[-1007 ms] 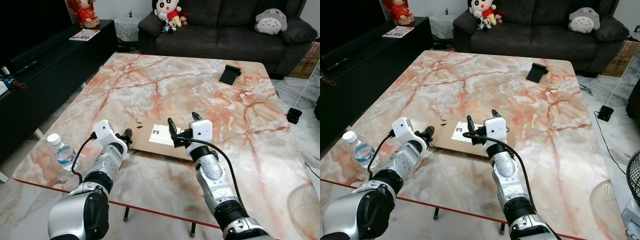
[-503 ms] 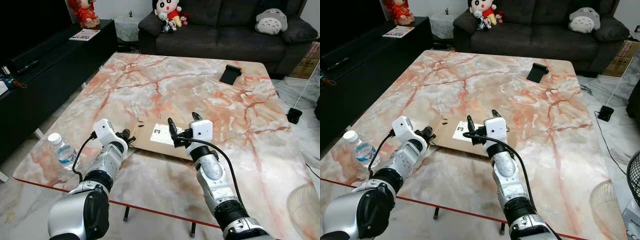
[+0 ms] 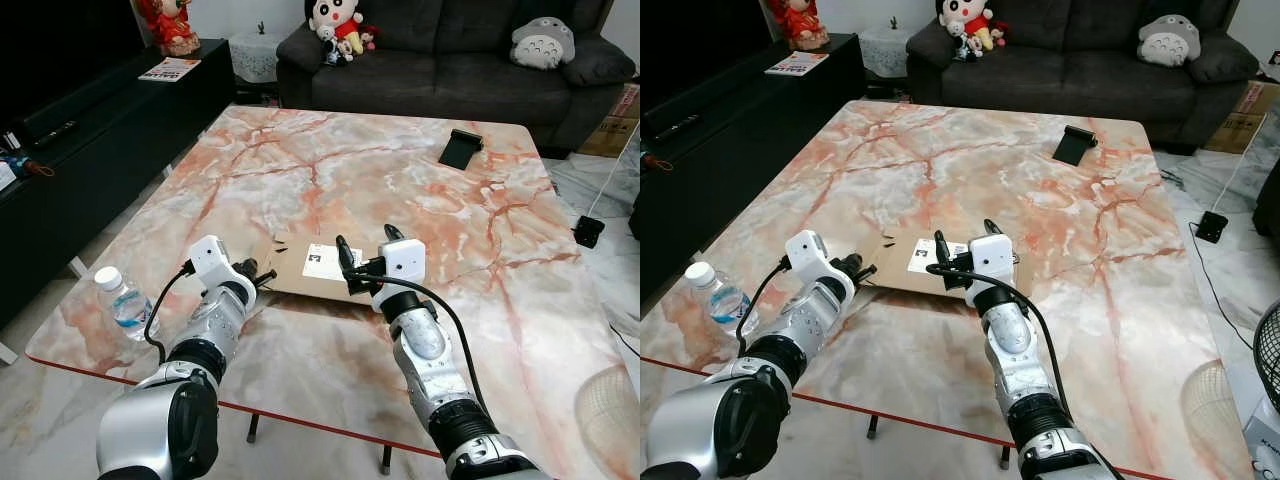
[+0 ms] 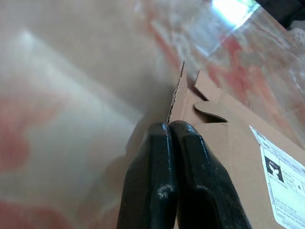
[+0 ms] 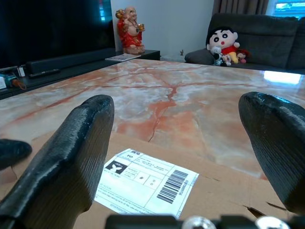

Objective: Picking trash to rubbish bin

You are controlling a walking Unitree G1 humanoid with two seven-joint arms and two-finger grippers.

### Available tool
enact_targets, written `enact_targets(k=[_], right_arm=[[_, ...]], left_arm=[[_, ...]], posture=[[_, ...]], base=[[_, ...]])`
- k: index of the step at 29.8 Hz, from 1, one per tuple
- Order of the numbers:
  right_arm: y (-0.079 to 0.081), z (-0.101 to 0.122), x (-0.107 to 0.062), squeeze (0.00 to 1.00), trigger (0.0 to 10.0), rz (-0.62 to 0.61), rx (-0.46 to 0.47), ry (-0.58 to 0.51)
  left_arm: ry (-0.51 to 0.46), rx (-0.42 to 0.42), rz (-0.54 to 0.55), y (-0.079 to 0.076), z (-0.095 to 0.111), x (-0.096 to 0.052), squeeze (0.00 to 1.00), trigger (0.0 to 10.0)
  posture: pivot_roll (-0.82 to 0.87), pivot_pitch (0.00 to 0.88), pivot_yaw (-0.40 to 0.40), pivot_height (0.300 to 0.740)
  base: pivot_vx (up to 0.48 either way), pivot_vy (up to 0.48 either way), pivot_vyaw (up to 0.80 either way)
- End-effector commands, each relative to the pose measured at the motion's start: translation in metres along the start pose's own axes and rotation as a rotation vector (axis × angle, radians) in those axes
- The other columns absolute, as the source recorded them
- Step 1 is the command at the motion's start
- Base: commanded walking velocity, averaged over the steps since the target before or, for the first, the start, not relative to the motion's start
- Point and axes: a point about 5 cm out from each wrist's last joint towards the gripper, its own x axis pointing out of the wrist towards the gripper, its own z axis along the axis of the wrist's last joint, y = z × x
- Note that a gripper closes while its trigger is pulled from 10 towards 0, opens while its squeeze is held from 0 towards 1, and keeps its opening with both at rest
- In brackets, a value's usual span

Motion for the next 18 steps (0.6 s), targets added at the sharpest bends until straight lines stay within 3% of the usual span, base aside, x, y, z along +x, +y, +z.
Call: enact_targets(k=[1,2,4,7,13,18], right_arm=[[-0.001,0.004,0.003,0.00,10.0,-0.022,-0.005,-0.013],[-0.001,0.004,0.003,0.00,10.0,-0.022,-0.005,-0.013],[-0.004,0.004,0.003,0.00,10.0,-0.045,-0.007,-0.013],[-0.009,0.005,0.003,0.00,10.0,-0.071,-0.010,-0.027],[-0.015,0.009,0.002,0.00,10.0,-0.112,-0.007,-0.054],[-0.019,0.014,0.004,0.00,10.0,-0.133,-0.010,-0.081]], left_arm=[[-0.117,0.120,-0.091,-0.019,0.016,0.002,0.00,2.5],[-0.117,0.120,-0.091,-0.019,0.016,0.002,0.00,2.5],[-0.166,0.177,-0.135,-0.028,0.019,0.001,0.00,10.0],[-0.203,0.218,-0.171,-0.037,0.018,-0.001,0.00,10.0],[-0.261,0.195,-0.178,-0.041,0.020,-0.003,0.00,10.0],[-0.333,0.245,-0.207,-0.048,0.026,-0.006,0.00,10.0]], posture=[[-0.07,0.000,0.024,0.740],[-0.07,0.000,0.024,0.740],[-0.07,0.000,0.024,0.740],[-0.08,0.000,0.031,0.740],[-0.08,0.000,0.036,0.740],[-0.08,0.000,0.035,0.740]], base=[[0.000,0.000,0.00],[0.000,0.000,0.00],[0.000,0.000,0.00],[0.000,0.000,0.00],[0.000,0.000,0.00],[0.000,0.000,0.00]])
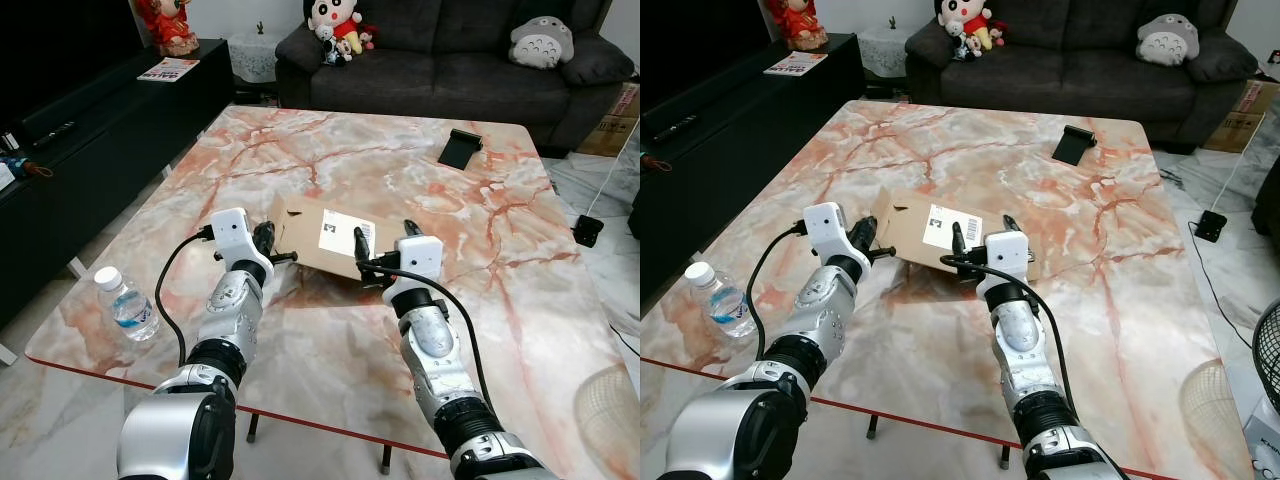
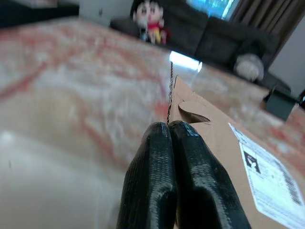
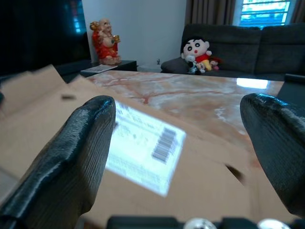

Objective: Picking trash to rubbish bin

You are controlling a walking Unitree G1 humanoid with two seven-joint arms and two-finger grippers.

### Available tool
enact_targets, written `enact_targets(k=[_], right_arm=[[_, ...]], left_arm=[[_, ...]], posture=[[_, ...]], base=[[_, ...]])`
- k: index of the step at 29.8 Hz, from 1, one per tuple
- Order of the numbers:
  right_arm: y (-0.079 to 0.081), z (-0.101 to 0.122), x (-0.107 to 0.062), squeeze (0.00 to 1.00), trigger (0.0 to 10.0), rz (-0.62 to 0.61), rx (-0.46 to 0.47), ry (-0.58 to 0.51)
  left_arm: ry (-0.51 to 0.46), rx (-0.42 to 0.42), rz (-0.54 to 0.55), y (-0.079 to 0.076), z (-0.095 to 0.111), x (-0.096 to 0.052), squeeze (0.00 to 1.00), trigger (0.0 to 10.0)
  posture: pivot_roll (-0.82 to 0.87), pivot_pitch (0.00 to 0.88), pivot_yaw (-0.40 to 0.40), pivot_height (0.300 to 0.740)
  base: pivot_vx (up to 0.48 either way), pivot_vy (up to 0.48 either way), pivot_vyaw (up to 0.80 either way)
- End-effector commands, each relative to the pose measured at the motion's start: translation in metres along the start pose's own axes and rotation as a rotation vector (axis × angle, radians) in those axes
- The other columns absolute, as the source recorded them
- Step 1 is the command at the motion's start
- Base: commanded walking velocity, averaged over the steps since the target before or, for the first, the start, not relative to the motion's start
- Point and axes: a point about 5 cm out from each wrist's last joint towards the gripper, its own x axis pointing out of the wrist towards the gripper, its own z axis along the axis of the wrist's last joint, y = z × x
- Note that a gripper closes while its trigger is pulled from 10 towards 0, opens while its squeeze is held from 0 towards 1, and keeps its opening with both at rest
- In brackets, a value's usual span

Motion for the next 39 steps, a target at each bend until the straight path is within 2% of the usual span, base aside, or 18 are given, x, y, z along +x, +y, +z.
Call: enact_targets(k=[1,4,9,10,12,17,21,25,30,39], right_arm=[[0.000,0.009,0.005,0.00,10.0,-0.009,0.001,-0.039],[0.000,0.010,0.006,0.00,10.0,-0.018,0.001,-0.049],[0.000,0.011,0.006,0.00,10.0,-0.022,0.001,-0.056],[-0.004,0.020,0.009,0.00,10.0,-0.052,0.010,-0.105],[-0.007,0.029,0.012,0.00,10.0,-0.070,0.010,-0.150],[-0.010,0.035,0.015,0.00,10.0,-0.080,0.010,-0.173],[-0.017,0.037,0.016,0.00,10.0,-0.107,0.002,-0.178],[-0.021,0.037,0.015,0.00,10.0,-0.127,0.001,-0.183],[-0.022,0.038,0.015,0.00,10.0,-0.133,0.005,-0.188],[-0.025,0.041,0.015,0.00,10.0,-0.149,0.009,-0.204]], left_arm=[[-0.036,0.045,-0.025,-0.004,0.004,0.000,0.00,10.0],[-0.096,0.069,-0.035,-0.008,0.012,0.000,0.00,10.0],[-0.111,0.072,-0.029,-0.008,0.013,0.000,0.00,10.0],[-0.162,0.129,-0.027,-0.007,0.019,-0.001,0.00,10.0],[-0.213,0.178,-0.028,-0.007,0.026,-0.002,0.00,10.0],[-0.279,0.235,-0.037,-0.012,0.038,0.000,0.00,10.0],[-0.325,0.289,0.004,-0.012,0.047,0.001,0.00,10.0],[-0.347,0.339,-0.024,-0.017,0.049,0.001,0.00,10.0],[-0.372,0.367,-0.027,-0.020,0.051,0.000,0.00,10.0],[-0.375,0.348,-0.012,-0.022,0.050,-0.001,0.00,10.0]], posture=[[-0.08,0.000,0.035,0.740],[-0.08,0.000,0.035,0.740],[-0.08,0.000,0.035,0.740],[-0.08,0.000,0.035,0.740],[-0.08,0.000,0.032,0.740],[-0.08,0.000,0.022,0.740],[-0.08,0.000,0.025,0.740],[-0.08,0.000,0.029,0.740],[-0.08,0.000,0.031,0.740],[-0.08,0.000,0.033,0.740]], base=[[0.000,0.000,0.00],[0.000,0.000,0.00],[0.000,0.000,0.00],[0.000,0.000,0.00],[0.000,0.000,0.00],[0.000,0.000,0.00],[0.000,0.000,0.00],[0.000,0.000,0.00],[0.000,0.000,0.00],[0.000,0.000,0.00]])
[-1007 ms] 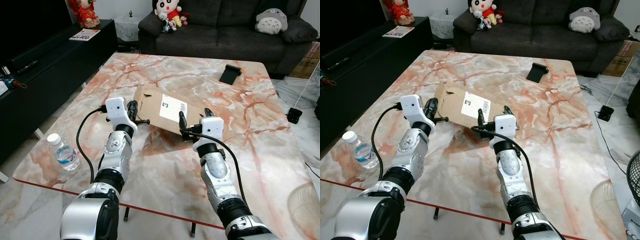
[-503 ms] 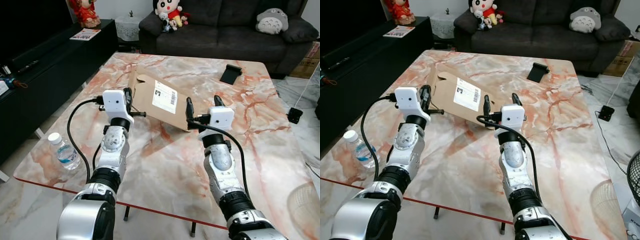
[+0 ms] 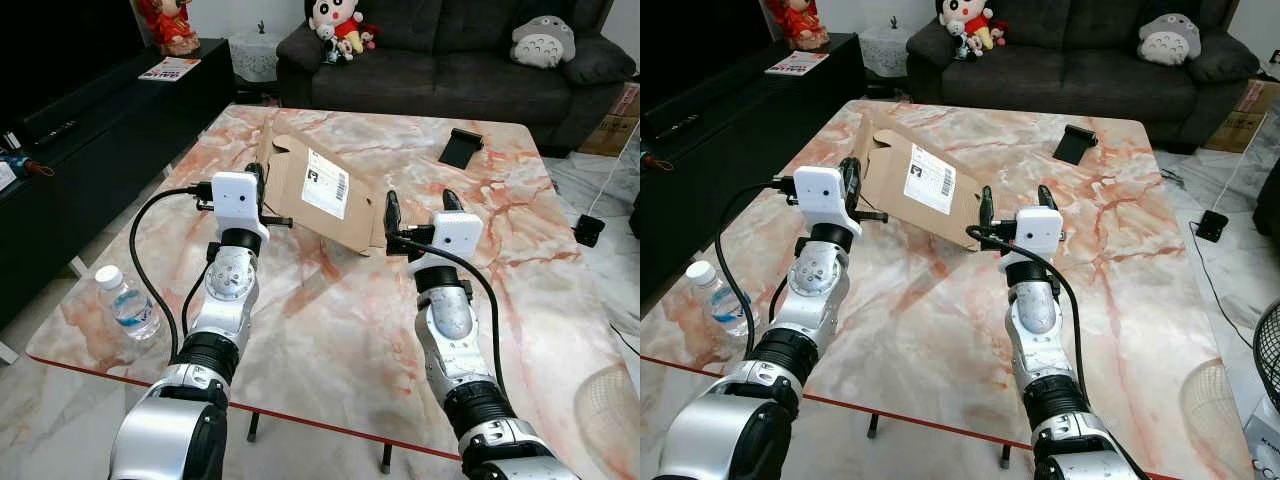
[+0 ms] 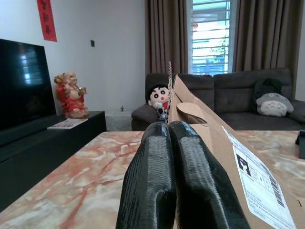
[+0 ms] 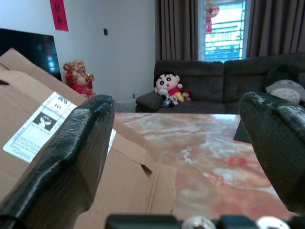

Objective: Picking trash to rubbish bin

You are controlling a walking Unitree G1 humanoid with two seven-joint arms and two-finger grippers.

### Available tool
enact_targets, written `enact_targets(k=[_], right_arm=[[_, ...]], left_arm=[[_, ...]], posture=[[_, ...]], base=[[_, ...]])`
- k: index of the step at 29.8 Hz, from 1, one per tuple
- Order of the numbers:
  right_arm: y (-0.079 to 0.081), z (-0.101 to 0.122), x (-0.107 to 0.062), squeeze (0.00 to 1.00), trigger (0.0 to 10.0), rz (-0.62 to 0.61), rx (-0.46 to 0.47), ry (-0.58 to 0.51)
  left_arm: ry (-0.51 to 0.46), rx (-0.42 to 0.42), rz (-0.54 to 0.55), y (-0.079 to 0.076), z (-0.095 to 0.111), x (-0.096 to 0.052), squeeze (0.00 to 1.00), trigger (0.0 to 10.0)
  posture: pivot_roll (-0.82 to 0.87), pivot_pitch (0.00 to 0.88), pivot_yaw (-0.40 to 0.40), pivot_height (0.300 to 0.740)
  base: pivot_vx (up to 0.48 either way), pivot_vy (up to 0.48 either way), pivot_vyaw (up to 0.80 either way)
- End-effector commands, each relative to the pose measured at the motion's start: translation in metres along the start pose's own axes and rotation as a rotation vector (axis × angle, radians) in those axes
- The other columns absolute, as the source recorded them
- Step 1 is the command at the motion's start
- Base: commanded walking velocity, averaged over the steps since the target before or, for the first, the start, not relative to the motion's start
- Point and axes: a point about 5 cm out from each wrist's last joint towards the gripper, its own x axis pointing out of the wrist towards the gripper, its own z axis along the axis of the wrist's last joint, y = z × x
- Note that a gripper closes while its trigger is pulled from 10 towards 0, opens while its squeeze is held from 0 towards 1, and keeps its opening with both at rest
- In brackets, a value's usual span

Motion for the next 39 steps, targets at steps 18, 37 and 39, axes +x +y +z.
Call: enact_targets(k=[18,37,39], right_arm=[[-0.0035,0.0093,0.0061,0.00,10.0,-0.037,0.023,-0.042],[-0.0061,0.0080,0.0046,0.00,10.0,-0.043,0.015,-0.038],[-0.0064,0.0078,0.0045,0.00,10.0,-0.046,0.014,-0.038]], left_arm=[[-0.022,-0.018,0.012,0.0007,0.0046,0.0021,0.00,10.0],[-0.016,-0.012,0.010,0.0018,0.0026,0.0002,0.00,10.0],[-0.015,-0.013,0.011,0.0023,0.0025,0.0002,0.00,10.0]], posture=[[-0.08,0.000,0.035,0.740],[-0.08,0.000,0.036,0.740],[-0.07,0.000,0.039,0.740]], base=[[0.000,0.000,0.00],[0.000,0.000,0.00],[0.000,0.000,0.00]])
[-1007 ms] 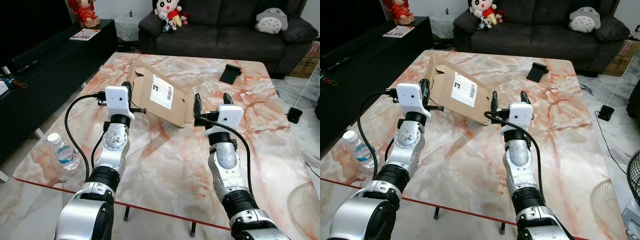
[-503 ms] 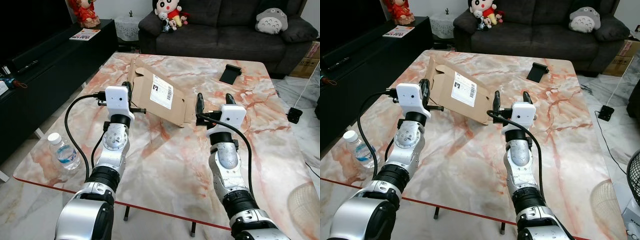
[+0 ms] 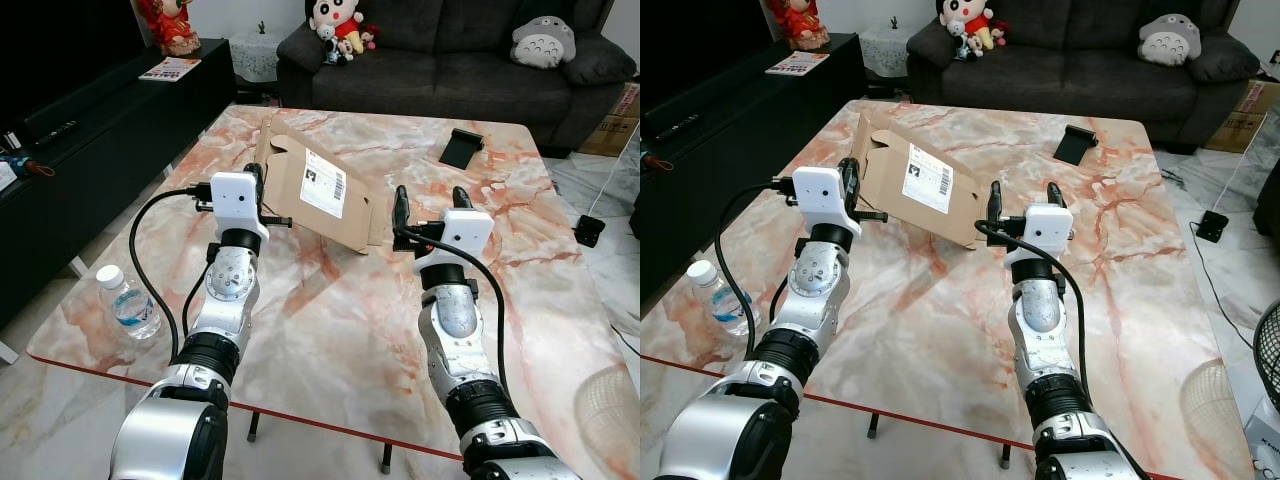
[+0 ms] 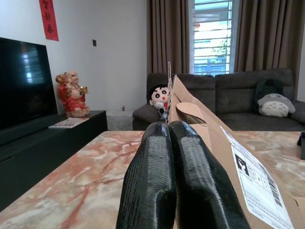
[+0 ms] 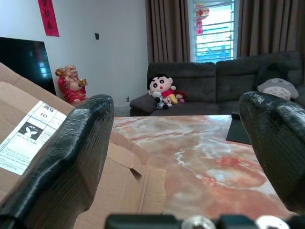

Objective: Picking trash to rubbish bin

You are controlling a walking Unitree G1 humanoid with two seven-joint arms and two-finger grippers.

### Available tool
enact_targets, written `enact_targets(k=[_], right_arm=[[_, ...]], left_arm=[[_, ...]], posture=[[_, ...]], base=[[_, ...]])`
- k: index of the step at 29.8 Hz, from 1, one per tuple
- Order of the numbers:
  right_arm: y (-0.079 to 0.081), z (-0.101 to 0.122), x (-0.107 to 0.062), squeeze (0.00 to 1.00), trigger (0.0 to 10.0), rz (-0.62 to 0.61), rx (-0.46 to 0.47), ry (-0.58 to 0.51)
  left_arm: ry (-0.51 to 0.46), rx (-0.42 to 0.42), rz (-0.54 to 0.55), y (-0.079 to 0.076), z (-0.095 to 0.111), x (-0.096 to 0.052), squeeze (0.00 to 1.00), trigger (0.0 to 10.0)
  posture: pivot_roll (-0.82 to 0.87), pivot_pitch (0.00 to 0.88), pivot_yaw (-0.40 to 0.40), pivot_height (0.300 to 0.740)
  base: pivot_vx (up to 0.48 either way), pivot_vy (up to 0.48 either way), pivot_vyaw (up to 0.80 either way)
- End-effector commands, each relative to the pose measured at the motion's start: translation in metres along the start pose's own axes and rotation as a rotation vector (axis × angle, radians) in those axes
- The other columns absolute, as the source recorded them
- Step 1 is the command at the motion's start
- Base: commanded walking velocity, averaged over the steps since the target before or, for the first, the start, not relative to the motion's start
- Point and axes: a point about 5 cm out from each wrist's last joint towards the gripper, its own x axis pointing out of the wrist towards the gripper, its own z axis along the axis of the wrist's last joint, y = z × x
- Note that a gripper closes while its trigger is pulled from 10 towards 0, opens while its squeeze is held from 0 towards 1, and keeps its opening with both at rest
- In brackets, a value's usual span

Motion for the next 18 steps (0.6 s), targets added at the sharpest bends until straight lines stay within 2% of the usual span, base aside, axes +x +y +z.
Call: enact_targets(k=[1,18], right_arm=[[-0.0005,0.0069,0.0042,0.00,10.0,-0.010,0.000,-0.034],[-0.0037,0.0063,0.0035,0.00,10.0,-0.028,0.000,-0.034]], left_arm=[[-0.013,-0.005,0.003,0.0019,0.0023,0.0004,0.00,10.0],[-0.004,0.003,0.006,0.0044,0.0008,0.0000,0.00,10.0]], posture=[[-0.07,0.000,0.040,0.740],[-0.07,0.000,0.041,0.740]], base=[[-0.244,0.000,0.00],[-0.286,0.000,0.00]])
